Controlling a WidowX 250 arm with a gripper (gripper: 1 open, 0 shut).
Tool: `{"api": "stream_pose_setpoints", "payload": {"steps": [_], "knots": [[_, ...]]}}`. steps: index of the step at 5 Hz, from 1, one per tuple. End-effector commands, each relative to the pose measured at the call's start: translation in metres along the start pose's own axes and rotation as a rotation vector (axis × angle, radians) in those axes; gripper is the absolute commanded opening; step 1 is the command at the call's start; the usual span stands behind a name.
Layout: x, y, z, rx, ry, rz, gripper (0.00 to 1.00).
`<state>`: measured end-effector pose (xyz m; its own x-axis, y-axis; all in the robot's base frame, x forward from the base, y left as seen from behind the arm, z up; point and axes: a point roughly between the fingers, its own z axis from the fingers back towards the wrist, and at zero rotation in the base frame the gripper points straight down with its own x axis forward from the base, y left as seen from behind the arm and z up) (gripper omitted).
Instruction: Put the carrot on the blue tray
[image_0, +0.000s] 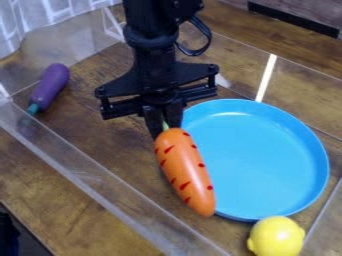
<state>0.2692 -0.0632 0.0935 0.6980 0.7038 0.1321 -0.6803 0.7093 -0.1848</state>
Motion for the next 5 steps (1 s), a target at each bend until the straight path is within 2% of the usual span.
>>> {"api": "stream_pose_setpoints", "payload": {"steps": [1, 3, 5], "knots": [[0.0, -0.007, 0.007, -0.038, -0.04, -0.002, 0.0], [-0.002, -0.011, -0.001, -0.042, -0.082, 0.0, 0.0], [0.004, -0.019, -0.001, -0.043, -0.102, 0.036, 0.0]]}}
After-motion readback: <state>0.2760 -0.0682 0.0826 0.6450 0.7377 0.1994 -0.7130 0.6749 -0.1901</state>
